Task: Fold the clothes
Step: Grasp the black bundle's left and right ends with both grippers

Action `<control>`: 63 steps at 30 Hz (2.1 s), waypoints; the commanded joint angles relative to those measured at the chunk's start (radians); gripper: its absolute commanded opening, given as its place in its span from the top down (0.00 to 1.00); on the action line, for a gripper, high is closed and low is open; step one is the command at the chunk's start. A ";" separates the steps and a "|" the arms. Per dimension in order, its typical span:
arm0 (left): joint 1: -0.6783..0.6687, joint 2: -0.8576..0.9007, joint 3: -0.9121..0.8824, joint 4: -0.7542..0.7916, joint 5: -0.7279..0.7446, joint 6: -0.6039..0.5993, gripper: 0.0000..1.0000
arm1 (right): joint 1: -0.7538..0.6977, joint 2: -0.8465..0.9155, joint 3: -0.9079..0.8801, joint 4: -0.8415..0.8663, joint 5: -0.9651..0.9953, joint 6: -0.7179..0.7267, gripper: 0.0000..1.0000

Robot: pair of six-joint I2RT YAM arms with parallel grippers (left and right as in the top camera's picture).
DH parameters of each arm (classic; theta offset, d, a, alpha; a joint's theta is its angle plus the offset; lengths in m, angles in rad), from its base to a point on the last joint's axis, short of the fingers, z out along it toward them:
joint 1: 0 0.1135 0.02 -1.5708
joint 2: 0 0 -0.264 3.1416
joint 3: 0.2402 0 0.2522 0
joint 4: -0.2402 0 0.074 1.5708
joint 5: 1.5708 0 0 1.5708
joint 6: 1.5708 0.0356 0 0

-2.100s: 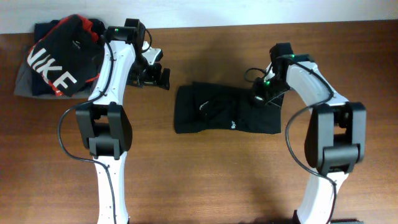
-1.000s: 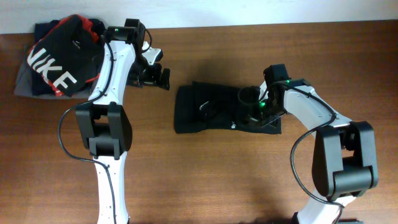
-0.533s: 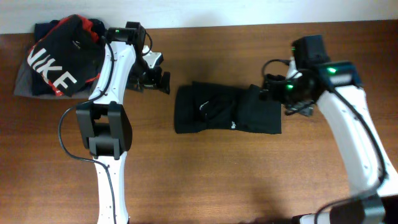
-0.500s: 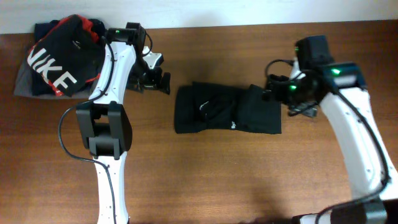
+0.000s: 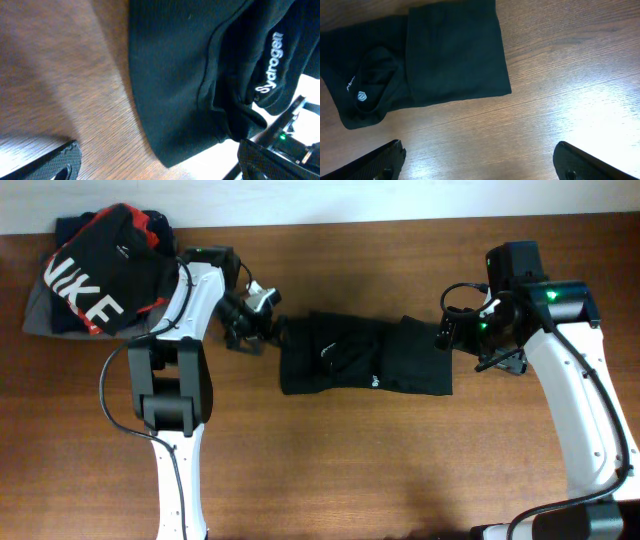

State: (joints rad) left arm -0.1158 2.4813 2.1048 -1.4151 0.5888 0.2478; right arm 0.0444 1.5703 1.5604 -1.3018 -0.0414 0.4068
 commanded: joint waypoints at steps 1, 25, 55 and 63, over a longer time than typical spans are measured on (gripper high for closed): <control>0.000 0.011 -0.081 0.034 0.117 0.047 0.01 | -0.001 0.001 -0.003 0.000 0.020 -0.010 0.01; -0.113 0.011 -0.285 0.323 0.253 -0.106 0.01 | -0.001 0.002 -0.003 0.012 0.020 -0.010 0.01; -0.062 0.011 -0.284 0.506 0.045 -0.357 0.01 | 0.000 0.058 -0.006 0.063 0.028 -0.010 0.01; -0.029 0.011 -0.283 0.507 -0.022 -0.356 0.01 | 0.001 0.121 -0.007 0.181 -0.103 -0.010 0.09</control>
State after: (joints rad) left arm -0.1467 2.4084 1.8648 -0.9039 0.8490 -0.1066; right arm 0.0444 1.6588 1.5555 -1.1381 -0.0711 0.3939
